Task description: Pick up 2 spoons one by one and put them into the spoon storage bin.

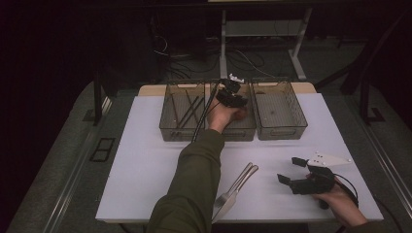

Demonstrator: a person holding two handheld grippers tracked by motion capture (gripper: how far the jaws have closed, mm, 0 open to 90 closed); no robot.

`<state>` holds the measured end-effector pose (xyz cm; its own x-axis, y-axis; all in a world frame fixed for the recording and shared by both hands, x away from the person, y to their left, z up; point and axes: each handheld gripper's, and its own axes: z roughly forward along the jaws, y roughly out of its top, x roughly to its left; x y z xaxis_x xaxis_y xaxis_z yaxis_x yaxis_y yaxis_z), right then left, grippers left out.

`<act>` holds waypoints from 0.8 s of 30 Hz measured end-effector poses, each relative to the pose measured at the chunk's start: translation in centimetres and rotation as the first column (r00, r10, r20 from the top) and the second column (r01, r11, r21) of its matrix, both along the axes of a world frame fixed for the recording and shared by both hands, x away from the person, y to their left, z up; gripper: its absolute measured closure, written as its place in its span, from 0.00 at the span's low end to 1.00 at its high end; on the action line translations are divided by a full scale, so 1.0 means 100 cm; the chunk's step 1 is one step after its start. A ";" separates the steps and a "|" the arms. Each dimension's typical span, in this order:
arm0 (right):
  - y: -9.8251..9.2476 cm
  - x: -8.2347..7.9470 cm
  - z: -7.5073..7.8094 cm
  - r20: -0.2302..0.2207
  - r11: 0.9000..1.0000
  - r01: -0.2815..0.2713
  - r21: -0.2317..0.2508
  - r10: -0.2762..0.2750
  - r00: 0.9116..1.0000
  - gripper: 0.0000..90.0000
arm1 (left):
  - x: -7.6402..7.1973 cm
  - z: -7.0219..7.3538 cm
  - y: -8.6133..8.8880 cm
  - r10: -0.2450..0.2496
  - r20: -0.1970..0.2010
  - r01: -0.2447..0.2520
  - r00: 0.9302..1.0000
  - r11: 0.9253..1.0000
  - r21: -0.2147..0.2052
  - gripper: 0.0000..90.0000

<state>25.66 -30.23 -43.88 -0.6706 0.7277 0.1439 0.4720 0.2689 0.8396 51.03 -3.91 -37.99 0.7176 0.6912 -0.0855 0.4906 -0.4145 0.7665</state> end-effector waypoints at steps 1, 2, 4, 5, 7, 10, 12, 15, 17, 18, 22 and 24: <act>0.000 0.000 0.000 0.001 1.000 -0.001 0.000 0.001 1.000 0.13 | 0.000 0.001 0.001 -0.003 0.005 0.003 1.000 1.000 0.004 0.69; 0.000 0.000 0.000 0.002 1.000 -0.001 -0.001 0.001 1.000 0.13 | -0.001 0.002 0.001 -0.006 0.004 0.006 1.000 1.000 -0.002 0.67; 0.000 0.000 0.000 0.001 1.000 -0.001 -0.002 0.001 1.000 0.13 | -0.002 0.004 0.001 -0.009 0.007 0.010 1.000 1.000 -0.003 0.62; 0.000 0.000 0.000 0.001 1.000 0.000 -0.002 0.000 1.000 0.13 | -0.002 0.005 0.001 -0.015 0.010 0.016 1.000 1.000 -0.005 0.60; 0.000 0.000 0.000 0.002 1.000 -0.001 -0.003 0.001 1.000 0.13 | -0.005 0.008 0.002 -0.027 0.014 0.027 1.000 1.000 -0.006 0.56; 0.000 0.000 -0.001 0.001 1.000 -0.001 -0.004 0.001 1.000 0.13 | -0.009 0.013 0.003 -0.047 0.017 0.047 0.999 0.999 -0.014 0.51; 0.000 0.001 -0.001 0.000 1.000 0.000 -0.006 0.000 1.000 0.13 | -0.012 0.017 0.004 -0.059 0.028 0.060 0.998 0.998 -0.025 0.48; 0.000 0.001 -0.001 0.004 1.000 0.002 -0.011 -0.002 1.000 0.13 | -0.016 0.020 0.007 -0.066 0.038 0.068 0.997 0.996 -0.060 0.44; 0.000 0.001 -0.001 0.001 1.000 0.001 -0.012 -0.001 1.000 0.13 | -0.020 0.023 0.009 -0.077 0.045 0.079 0.996 0.995 -0.060 0.42; 0.000 0.001 -0.001 0.000 1.000 0.003 -0.012 -0.003 1.000 0.13 | -0.021 0.024 0.011 -0.081 0.051 0.084 0.995 0.994 -0.066 0.41; 0.000 0.001 -0.001 0.001 1.000 0.003 -0.013 -0.003 1.000 0.13 | -0.028 0.027 0.016 -0.099 0.059 0.103 0.993 0.992 -0.072 0.38; 0.000 0.001 -0.001 0.000 1.000 0.003 -0.014 -0.003 1.000 0.13 | -0.033 0.029 0.018 -0.110 0.052 0.113 0.993 0.991 -0.076 0.37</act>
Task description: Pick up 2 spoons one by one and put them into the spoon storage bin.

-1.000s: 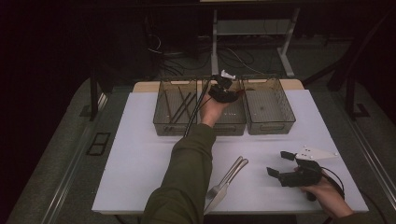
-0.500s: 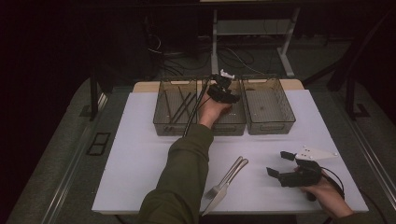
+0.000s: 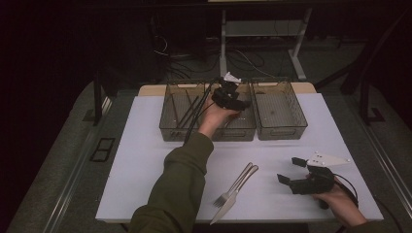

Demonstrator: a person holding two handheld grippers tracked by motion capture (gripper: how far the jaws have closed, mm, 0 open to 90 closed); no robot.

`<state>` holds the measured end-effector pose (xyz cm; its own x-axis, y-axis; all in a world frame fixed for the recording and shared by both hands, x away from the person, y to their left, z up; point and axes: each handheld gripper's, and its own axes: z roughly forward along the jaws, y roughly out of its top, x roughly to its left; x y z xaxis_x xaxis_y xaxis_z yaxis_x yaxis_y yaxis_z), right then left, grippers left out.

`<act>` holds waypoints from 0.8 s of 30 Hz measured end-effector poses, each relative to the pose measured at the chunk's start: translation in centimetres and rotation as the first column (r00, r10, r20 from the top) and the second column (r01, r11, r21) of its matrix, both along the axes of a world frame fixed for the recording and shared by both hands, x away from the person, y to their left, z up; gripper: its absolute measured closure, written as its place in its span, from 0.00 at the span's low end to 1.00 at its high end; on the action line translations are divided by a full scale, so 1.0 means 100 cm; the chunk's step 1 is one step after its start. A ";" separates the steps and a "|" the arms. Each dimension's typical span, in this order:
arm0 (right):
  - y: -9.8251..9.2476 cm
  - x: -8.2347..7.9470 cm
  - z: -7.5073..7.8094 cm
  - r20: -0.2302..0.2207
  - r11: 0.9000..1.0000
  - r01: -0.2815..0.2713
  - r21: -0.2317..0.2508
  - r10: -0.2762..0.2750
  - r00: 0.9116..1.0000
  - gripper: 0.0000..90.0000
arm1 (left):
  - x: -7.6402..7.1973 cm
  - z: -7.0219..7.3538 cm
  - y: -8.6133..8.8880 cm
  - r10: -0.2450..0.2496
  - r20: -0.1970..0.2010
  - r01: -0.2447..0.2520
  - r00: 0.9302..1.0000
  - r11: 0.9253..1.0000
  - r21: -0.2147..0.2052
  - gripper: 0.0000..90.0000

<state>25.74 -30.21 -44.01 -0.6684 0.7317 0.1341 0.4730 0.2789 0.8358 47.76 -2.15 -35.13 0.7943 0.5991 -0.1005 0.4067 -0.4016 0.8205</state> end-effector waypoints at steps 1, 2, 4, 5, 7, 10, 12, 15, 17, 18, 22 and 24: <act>0.000 0.000 0.000 0.000 1.000 0.000 0.000 0.000 1.000 0.13 | -0.002 0.001 0.002 -0.014 0.001 0.014 1.000 1.000 0.012 0.36; 0.000 0.000 0.000 0.000 1.000 0.001 0.000 -0.001 1.000 0.13 | -0.005 0.001 0.002 -0.020 0.002 0.020 1.000 1.000 0.014 0.35; 0.000 0.000 0.000 0.001 1.000 0.004 -0.001 -0.004 1.000 0.13 | -0.011 0.002 0.004 -0.028 0.004 0.028 1.000 1.000 0.011 0.34; 0.000 0.000 0.000 0.000 1.000 0.004 -0.001 -0.004 1.000 0.13 | -0.014 0.002 0.004 -0.029 0.004 0.029 1.000 1.000 0.009 0.33; 0.000 0.000 0.000 -0.001 1.000 0.003 0.001 -0.003 1.000 0.13 | -0.019 0.002 0.007 -0.044 0.008 0.044 0.999 0.999 0.020 0.32; 0.000 0.000 0.000 -0.003 1.000 0.004 0.002 -0.004 1.000 0.13 | -0.029 0.003 0.011 -0.055 0.015 0.055 0.998 0.998 0.022 0.30; 0.000 0.000 0.000 -0.004 1.000 0.005 0.002 -0.005 1.000 0.13 | -0.036 0.003 0.014 -0.057 0.020 0.057 0.998 0.998 0.017 0.29; 0.001 0.000 -0.001 -0.004 1.000 0.007 0.000 -0.007 1.000 0.13 | -0.048 0.002 0.018 -0.065 0.026 0.065 0.998 0.998 0.015 0.29; 0.001 0.000 -0.001 -0.003 1.000 0.007 -0.001 -0.007 1.000 0.13 | -0.057 0.000 0.022 -0.072 0.023 0.072 0.997 0.997 0.017 0.29; 0.001 0.000 -0.001 -0.005 1.000 0.007 -0.002 -0.007 1.000 0.13 | -0.061 -0.001 0.024 -0.077 0.023 0.076 0.997 0.997 0.022 0.29; 0.001 0.000 -0.001 -0.006 1.000 0.007 -0.004 -0.007 1.000 0.13 | -0.079 -0.008 0.033 -0.097 0.012 0.096 0.995 0.995 0.035 0.34; 0.001 0.000 -0.001 -0.006 1.000 0.004 -0.007 -0.004 1.000 0.13 | -0.087 -0.011 0.036 -0.105 0.009 0.105 0.994 0.994 0.039 0.36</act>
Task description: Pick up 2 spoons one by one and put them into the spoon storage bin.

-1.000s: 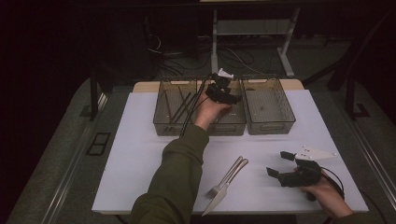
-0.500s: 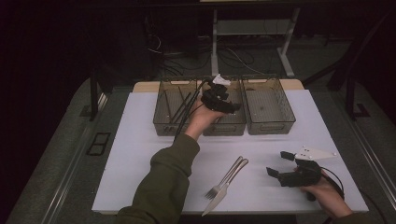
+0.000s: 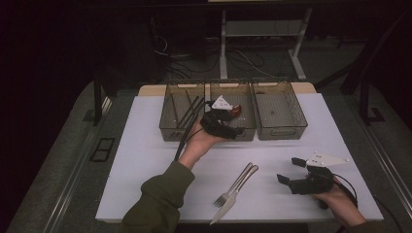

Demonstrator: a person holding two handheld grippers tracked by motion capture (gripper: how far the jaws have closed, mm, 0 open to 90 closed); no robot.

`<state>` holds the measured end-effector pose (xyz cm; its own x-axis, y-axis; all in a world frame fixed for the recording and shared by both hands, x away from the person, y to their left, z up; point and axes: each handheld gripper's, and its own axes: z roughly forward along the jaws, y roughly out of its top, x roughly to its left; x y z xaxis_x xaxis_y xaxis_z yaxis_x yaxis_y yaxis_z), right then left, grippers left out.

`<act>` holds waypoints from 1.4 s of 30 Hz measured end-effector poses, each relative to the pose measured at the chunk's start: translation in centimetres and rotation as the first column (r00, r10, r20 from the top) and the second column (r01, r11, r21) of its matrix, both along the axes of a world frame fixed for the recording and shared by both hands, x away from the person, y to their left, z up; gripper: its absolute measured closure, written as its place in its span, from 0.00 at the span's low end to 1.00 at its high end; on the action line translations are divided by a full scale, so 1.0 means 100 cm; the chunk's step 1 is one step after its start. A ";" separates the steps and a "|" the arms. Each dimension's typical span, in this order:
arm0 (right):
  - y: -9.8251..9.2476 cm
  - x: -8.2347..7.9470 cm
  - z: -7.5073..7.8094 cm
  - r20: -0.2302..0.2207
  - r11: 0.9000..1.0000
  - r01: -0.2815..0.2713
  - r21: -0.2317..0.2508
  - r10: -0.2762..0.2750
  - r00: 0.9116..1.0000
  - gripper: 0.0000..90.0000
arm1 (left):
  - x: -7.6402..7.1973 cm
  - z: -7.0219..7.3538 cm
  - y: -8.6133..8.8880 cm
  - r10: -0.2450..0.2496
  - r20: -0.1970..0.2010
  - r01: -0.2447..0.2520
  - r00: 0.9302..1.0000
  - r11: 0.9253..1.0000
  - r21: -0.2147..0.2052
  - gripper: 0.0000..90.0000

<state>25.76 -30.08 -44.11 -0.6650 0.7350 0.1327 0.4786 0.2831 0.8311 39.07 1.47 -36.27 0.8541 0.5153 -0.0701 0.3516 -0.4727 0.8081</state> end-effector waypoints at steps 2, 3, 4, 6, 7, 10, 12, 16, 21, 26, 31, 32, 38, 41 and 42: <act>0.000 0.000 0.000 -0.001 1.000 0.003 -0.001 -0.003 1.000 0.13 | -0.008 -0.004 0.003 -0.007 -0.005 0.007 1.000 1.000 0.001 0.39; 0.000 0.000 0.000 0.000 1.000 0.004 -0.002 -0.004 1.000 0.13 | -0.011 -0.006 0.004 -0.009 -0.004 0.009 1.000 1.000 -0.002 0.40; 0.001 0.000 0.000 0.000 1.000 0.004 -0.002 -0.004 1.000 0.13 | -0.014 -0.007 0.006 -0.016 -0.007 0.016 1.000 1.000 0.006 0.42; 0.001 0.000 0.000 -0.001 1.000 0.005 -0.003 -0.005 1.000 0.13 | -0.021 -0.011 0.009 -0.019 -0.022 0.019 1.000 1.000 0.001 0.46; 0.001 0.000 0.000 0.000 1.000 0.005 -0.003 -0.005 1.000 0.13 | -0.025 -0.013 0.011 -0.024 -0.030 0.024 0.999 1.000 0.002 0.48; 0.001 0.000 0.000 -0.002 1.000 0.008 -0.001 -0.008 1.000 0.13 | -0.035 -0.019 0.014 -0.034 -0.041 0.034 0.999 0.999 0.002 0.57; 0.001 0.000 0.000 -0.004 1.000 0.010 0.001 -0.010 1.000 0.13 | -0.041 -0.023 0.016 -0.040 -0.046 0.040 0.998 0.999 -0.005 0.63; 0.001 0.000 0.000 -0.001 1.000 0.011 -0.001 -0.011 1.000 0.13 | -0.054 -0.029 0.018 -0.065 -0.066 0.066 0.996 0.998 0.004 0.75; 0.000 0.000 0.000 0.000 1.000 0.014 0.000 -0.014 1.000 0.13 | -0.072 -0.033 0.024 -0.095 -0.082 0.096 0.992 0.995 0.006 0.92; 0.000 0.000 0.000 0.001 1.000 0.012 -0.004 -0.012 1.000 0.13 | -0.090 -0.036 0.028 -0.130 -0.096 0.131 0.987 0.991 0.001 0.98; 0.000 0.000 0.000 -0.001 1.000 0.016 -0.005 -0.016 1.000 0.13 | -0.106 -0.043 0.029 -0.157 -0.118 0.159 0.980 0.987 0.010 0.98; 0.000 0.000 0.000 -0.001 1.000 0.016 -0.004 -0.016 1.000 0.13 | -0.109 -0.045 0.030 -0.167 -0.126 0.170 0.978 0.985 0.010 0.98; 0.000 0.000 -0.001 -0.001 1.000 0.016 -0.004 -0.016 1.000 0.13 | -0.126 -0.056 0.035 -0.192 -0.165 0.197 0.967 0.980 0.014 0.98; 0.000 0.000 -0.001 -0.002 1.000 0.017 -0.004 -0.017 1.000 0.13 | -0.134 -0.059 0.036 -0.204 -0.177 0.211 0.963 0.977 0.020 0.98; 0.000 0.000 -0.001 -0.001 1.000 0.017 -0.004 -0.017 1.000 0.13 | -0.137 -0.061 0.037 -0.205 -0.183 0.211 0.961 0.977 0.016 0.98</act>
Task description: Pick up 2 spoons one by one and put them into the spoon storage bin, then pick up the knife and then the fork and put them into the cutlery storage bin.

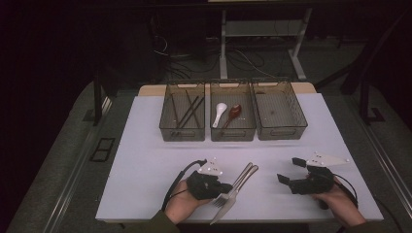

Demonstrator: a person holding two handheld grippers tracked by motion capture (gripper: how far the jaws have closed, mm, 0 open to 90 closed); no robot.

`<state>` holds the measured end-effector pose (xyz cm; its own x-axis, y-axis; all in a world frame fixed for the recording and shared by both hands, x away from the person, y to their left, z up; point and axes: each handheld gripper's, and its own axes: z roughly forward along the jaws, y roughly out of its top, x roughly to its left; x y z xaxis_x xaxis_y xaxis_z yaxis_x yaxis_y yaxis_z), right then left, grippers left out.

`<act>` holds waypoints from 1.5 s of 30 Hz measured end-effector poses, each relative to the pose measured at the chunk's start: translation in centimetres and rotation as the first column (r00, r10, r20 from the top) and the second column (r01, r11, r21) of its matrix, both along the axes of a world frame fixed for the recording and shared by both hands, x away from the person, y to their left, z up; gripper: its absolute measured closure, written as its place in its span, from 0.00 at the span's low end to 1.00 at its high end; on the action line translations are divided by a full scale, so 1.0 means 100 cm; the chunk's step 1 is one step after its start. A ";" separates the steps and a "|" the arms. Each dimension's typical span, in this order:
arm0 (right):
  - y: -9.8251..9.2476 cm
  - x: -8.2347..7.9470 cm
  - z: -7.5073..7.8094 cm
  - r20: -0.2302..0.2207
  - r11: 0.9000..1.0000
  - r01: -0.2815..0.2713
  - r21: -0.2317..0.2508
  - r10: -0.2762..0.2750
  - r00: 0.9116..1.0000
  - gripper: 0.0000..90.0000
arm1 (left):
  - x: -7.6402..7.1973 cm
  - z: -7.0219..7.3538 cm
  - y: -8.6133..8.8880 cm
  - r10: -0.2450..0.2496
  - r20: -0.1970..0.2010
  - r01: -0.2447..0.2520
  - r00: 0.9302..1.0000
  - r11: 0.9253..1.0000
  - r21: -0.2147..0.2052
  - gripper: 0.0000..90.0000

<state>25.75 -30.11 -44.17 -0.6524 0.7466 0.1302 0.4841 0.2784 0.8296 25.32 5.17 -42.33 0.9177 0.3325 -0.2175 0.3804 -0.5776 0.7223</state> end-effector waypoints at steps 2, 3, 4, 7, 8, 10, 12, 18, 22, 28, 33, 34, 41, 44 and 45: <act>0.000 0.000 0.000 0.002 1.000 -0.001 0.000 0.001 1.000 0.13 | -0.006 -0.002 0.002 -0.009 -0.006 0.009 1.000 1.000 0.005 0.98; 0.000 0.000 0.000 0.001 1.000 -0.001 -0.001 0.001 1.000 0.13 | -0.009 -0.003 0.003 -0.011 -0.009 0.011 1.000 1.000 0.006 0.98; 0.000 0.000 0.000 0.001 1.000 -0.001 -0.001 0.001 1.000 0.13 | -0.012 -0.004 0.003 -0.010 -0.014 0.010 1.000 1.000 0.006 0.98; 0.001 0.000 0.000 0.001 1.000 -0.002 -0.002 0.002 1.000 0.13 | -0.020 -0.006 0.004 -0.020 -0.016 0.020 1.000 1.000 0.011 0.98; 0.001 0.000 0.000 0.002 1.000 -0.002 -0.002 0.002 1.000 0.13 | -0.022 -0.007 0.004 -0.020 -0.017 0.020 1.000 1.000 0.013 0.98; 0.001 0.000 0.000 0.003 1.000 -0.005 -0.003 0.005 1.000 0.13 | -0.025 -0.009 0.003 -0.030 -0.012 0.031 0.999 0.999 0.026 0.98; 0.002 0.000 0.000 0.002 1.000 -0.003 -0.002 0.003 1.000 0.13 | -0.027 -0.011 0.003 -0.031 -0.015 0.032 0.999 0.999 0.035 0.98; 0.002 0.002 0.000 0.003 1.000 -0.004 -0.003 0.004 1.000 0.13 | -0.032 -0.014 0.002 -0.040 -0.007 0.040 0.999 0.996 0.074 0.98; 0.001 0.001 0.000 0.003 1.000 -0.003 -0.002 0.003 1.000 0.13 | -0.033 -0.013 0.002 -0.039 0.024 0.036 0.999 0.994 0.100 0.98; 0.002 0.001 0.001 0.002 1.000 -0.003 0.001 0.003 1.000 0.13 | -0.032 -0.012 0.004 -0.020 0.068 0.011 0.998 0.991 0.137 0.98; 0.001 0.001 0.001 0.003 1.000 -0.002 0.001 0.002 1.000 0.13 | -0.028 -0.011 0.009 0.010 0.090 -0.023 0.996 0.990 0.141 0.98; 0.001 0.001 0.001 0.004 1.000 -0.003 -0.001 0.003 1.000 0.13 | -0.028 -0.011 0.009 0.013 0.093 -0.027 0.996 0.989 0.143 0.98; 0.002 0.001 0.001 0.003 1.000 -0.002 0.000 0.002 1.000 0.13 | -0.029 -0.008 0.010 0.016 0.067 -0.023 0.998 0.993 0.116 0.98; 0.001 0.001 0.001 0.004 1.000 -0.003 0.000 0.003 1.000 0.13 | -0.032 -0.011 0.008 0.010 0.046 -0.015 0.999 0.992 0.122 0.98; 0.001 0.001 0.001 0.004 1.000 -0.003 -0.001 0.003 1.000 0.13 | -0.034 -0.011 0.009 0.004 0.044 -0.010 0.999 0.991 0.136 0.98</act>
